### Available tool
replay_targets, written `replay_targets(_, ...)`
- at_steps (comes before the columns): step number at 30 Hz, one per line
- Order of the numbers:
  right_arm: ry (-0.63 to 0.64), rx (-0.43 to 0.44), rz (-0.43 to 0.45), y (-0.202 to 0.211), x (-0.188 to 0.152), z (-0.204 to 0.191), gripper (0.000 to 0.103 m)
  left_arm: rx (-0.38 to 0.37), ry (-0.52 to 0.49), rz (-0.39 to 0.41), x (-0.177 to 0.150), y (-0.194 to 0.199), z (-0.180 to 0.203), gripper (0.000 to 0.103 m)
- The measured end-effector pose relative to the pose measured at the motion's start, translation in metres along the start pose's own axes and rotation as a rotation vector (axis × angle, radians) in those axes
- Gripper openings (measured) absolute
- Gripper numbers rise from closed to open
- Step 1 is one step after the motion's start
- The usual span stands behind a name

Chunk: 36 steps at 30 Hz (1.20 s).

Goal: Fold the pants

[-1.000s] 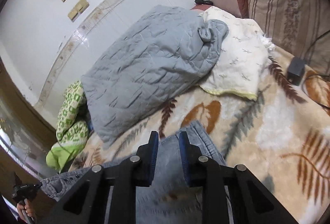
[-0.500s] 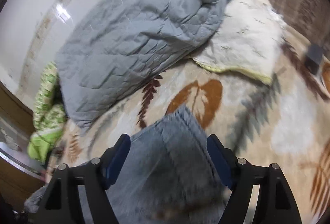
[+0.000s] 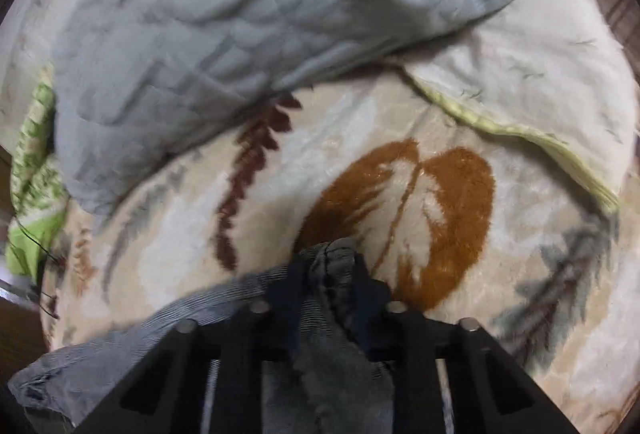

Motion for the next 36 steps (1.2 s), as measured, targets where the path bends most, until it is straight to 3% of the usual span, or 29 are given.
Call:
replay_targets(1,-0.004,0.026,0.038,0.017,0.001,-0.002,0.014,0.001,0.008,0.013,0.002,0.004,-0.002,0.003)
replay_targets(8,0.086,0.08,0.16,0.12,-0.03,-0.014,0.014,-0.023,0.039,0.047,-0.008,0.032,-0.023,0.003)
replay_targets(12,0.104,0.116,0.184,0.179,-0.081,-0.01,0.014,-0.046,0.078,-0.013,-0.037,0.028,-0.037,0.003)
replay_targets(15,0.118,0.111,0.19,0.21,-0.128,-0.003,0.014,-0.003,0.079,-0.078,-0.055,0.015,-0.047,0.003)
replay_targets(19,0.1,0.119,0.178,0.223,-0.168,0.007,0.014,0.05,0.099,-0.148,-0.047,-0.01,-0.06,0.007)
replay_targets(20,0.102,0.108,0.183,0.222,-0.173,0.007,0.014,0.065,0.107,-0.153,-0.037,-0.019,-0.061,0.016)
replay_targets(21,0.092,0.109,0.185,0.221,-0.175,0.007,0.014,0.086,0.106,-0.16,-0.027,-0.028,-0.061,0.038)
replay_targets(23,0.063,0.116,0.195,0.215,-0.177,0.005,0.014,0.144,0.089,-0.155,-0.003,-0.046,-0.061,0.069)
replay_targets(26,0.038,0.114,0.234,0.211,-0.176,0.002,0.014,0.198,0.053,-0.127,0.037,-0.08,-0.051,0.071)
replay_targets(27,0.029,0.112,0.248,0.209,-0.175,0.003,0.014,0.19,0.056,-0.14,0.043,-0.091,-0.048,0.077)
replay_targets(29,0.029,0.088,0.268,0.204,-0.174,0.007,0.014,0.191,0.071,-0.196,0.05,-0.12,-0.043,0.078)
replay_targets(36,0.033,0.109,0.247,0.189,-0.169,0.011,0.014,0.338,0.076,-0.374,0.046,-0.219,-0.053,0.077)
Point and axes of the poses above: each gripper's, at about its wrist camera, not at the fingertips, and y roughly against the way its jaws point, z to its right, x to its top, the point moved 10 cm from there along -y, roughly the way its jaws point, and after that the axes turned 4 degrees about z, right-handed, at the moved point
